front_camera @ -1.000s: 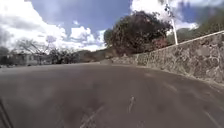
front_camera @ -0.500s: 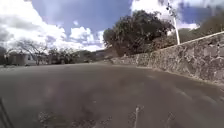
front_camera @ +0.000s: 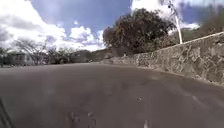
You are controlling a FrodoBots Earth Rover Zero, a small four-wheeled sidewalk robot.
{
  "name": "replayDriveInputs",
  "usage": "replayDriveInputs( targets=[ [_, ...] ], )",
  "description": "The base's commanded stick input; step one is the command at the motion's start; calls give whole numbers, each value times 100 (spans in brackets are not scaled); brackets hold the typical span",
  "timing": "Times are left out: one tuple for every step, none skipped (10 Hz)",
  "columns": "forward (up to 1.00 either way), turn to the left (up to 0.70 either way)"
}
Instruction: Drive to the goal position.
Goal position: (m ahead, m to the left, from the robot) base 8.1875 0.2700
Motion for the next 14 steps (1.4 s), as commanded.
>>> replayDriveInputs(
  targets=[
    [70, 23],
    [70, 2],
    [70, 1],
    [70, 0],
    [70, 0],
    [70, 0],
    [70, 0],
    [70, 0],
    [70, 0],
    [70, 0],
    [70, 0],
    [70, 0],
    [70, 0],
    [70, 0]
  ],
)
